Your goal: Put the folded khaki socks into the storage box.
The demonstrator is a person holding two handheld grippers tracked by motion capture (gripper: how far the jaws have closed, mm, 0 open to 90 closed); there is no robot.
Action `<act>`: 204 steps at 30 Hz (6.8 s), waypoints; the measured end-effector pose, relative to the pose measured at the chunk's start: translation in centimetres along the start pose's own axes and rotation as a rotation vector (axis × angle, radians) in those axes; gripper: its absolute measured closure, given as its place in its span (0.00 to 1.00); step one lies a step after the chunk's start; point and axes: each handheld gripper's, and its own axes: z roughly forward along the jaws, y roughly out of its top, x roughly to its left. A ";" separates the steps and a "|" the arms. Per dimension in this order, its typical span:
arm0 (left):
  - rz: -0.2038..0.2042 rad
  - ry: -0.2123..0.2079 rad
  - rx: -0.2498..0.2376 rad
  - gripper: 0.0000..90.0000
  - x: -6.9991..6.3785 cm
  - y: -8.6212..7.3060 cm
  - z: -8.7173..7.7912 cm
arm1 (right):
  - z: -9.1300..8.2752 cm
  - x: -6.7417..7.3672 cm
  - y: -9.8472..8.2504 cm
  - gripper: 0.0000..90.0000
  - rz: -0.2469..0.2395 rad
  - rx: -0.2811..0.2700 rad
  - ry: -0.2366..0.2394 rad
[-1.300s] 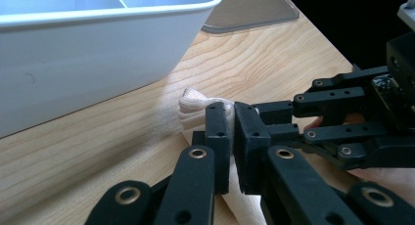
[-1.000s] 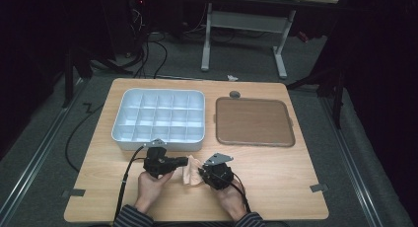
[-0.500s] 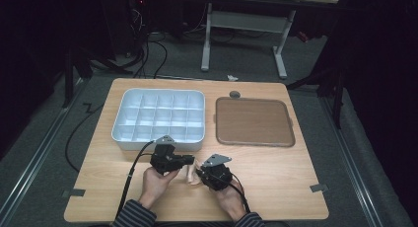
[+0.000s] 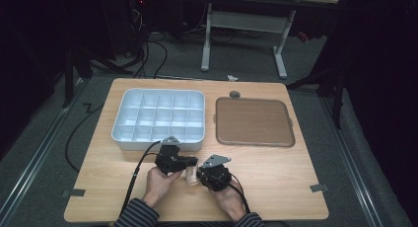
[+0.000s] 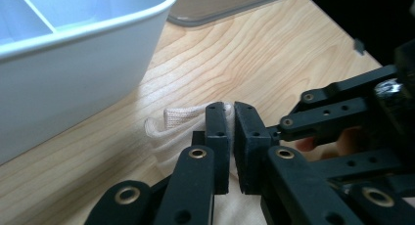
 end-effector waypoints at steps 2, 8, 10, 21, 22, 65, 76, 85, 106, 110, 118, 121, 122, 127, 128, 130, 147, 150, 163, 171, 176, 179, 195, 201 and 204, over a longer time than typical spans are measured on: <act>0.004 0.006 0.011 0.95 0.0 -0.1 0.3 | 0.0 -0.1 -0.1 0.87 0.011 -0.003 0.012; 0.018 0.038 0.038 0.95 0.1 -0.2 0.5 | -0.4 -0.1 -0.2 0.79 0.038 0.001 0.006; 0.024 0.046 0.041 0.95 0.0 -0.3 0.6 | -0.9 0.0 -0.3 0.79 0.035 -0.006 -0.003; 0.038 0.066 0.043 0.95 -0.2 -0.3 0.8 | -3.7 1.2 -1.1 0.79 0.002 -0.063 0.045; 0.039 0.066 0.042 0.95 -0.2 -0.4 0.8 | -3.7 1.4 -1.1 0.79 -0.005 -0.065 0.049; 0.131 0.126 0.024 0.95 -0.7 -0.7 1.7 | -2.4 2.0 -2.3 0.92 -0.049 -0.003 0.026; 0.101 0.104 0.023 0.94 -0.5 -0.6 1.5 | -4.0 2.3 -0.6 0.97 -0.053 -0.124 0.021; 0.098 0.085 0.027 0.88 -0.4 -0.6 1.3 | -2.0 2.3 0.3 1.00 -0.077 -0.078 0.018; 0.017 0.123 -0.034 0.51 0.5 -2.1 -0.8 | -1.5 1.8 -0.7 1.00 -0.056 -0.044 0.021; -0.022 0.082 -0.032 0.48 0.8 -2.2 -0.2 | -1.4 1.8 -0.7 1.00 -0.067 -0.042 0.019; -0.056 0.050 -0.016 0.47 0.8 -2.1 0.7 | -1.5 1.8 -0.7 0.99 -0.089 -0.031 0.014; -0.056 0.056 -0.002 0.47 0.8 -2.1 0.9 | -1.5 1.8 -0.8 0.99 -0.091 -0.030 0.015; -0.053 0.059 0.001 0.48 0.8 -2.1 1.0 | -1.5 1.9 -0.8 0.99 -0.091 -0.030 0.014; -0.028 0.107 0.015 0.47 0.6 -2.2 1.3 | -1.5 1.8 -0.9 0.94 -0.094 -0.042 0.015; -0.023 0.116 0.016 0.47 0.5 -2.1 1.3 | -1.6 1.8 -0.9 0.91 -0.089 -0.050 0.018; -0.017 0.119 0.019 0.47 0.5 -2.1 1.3 | -1.9 1.9 -1.1 0.88 -0.092 -0.070 0.008; 0.001 0.151 0.046 0.48 -0.1 -2.1 1.3 | -5.5 -4.7 -4.3 0.66 0.091 -0.103 -0.167; 0.002 0.150 0.048 0.51 -0.2 -2.1 1.4 | -5.8 -5.8 -5.1 0.65 0.115 -0.094 -0.220; -0.016 0.117 0.058 0.63 -0.3 -2.1 1.5 | -6.3 -8.8 -6.8 0.57 0.203 -0.042 -0.372; -0.023 0.105 0.058 0.68 -0.3 -2.1 1.5 | -6.4 -9.5 -6.9 0.51 0.259 -0.042 -0.355; -0.013 0.097 0.053 0.73 -0.3 -2.2 1.4 | -6.4 -9.5 -6.8 0.50 0.256 -0.041 -0.354; -0.009 0.090 0.054 0.77 -0.3 -2.1 1.3 | -6.4 -9.5 -6.8 0.50 0.256 -0.041 -0.353; 0.000 0.049 0.056 0.85 -0.6 -2.1 0.9 | -6.4 -9.5 -6.8 0.48 0.251 -0.038 -0.349; 0.014 0.044 0.046 0.85 -0.9 -2.0 0.3 | -6.3 -9.5 -6.8 0.48 0.249 -0.039 -0.348; 0.017 0.044 0.039 0.85 -0.9 -2.0 -0.1 | -6.3 -9.5 -6.8 0.47 0.248 -0.038 -0.346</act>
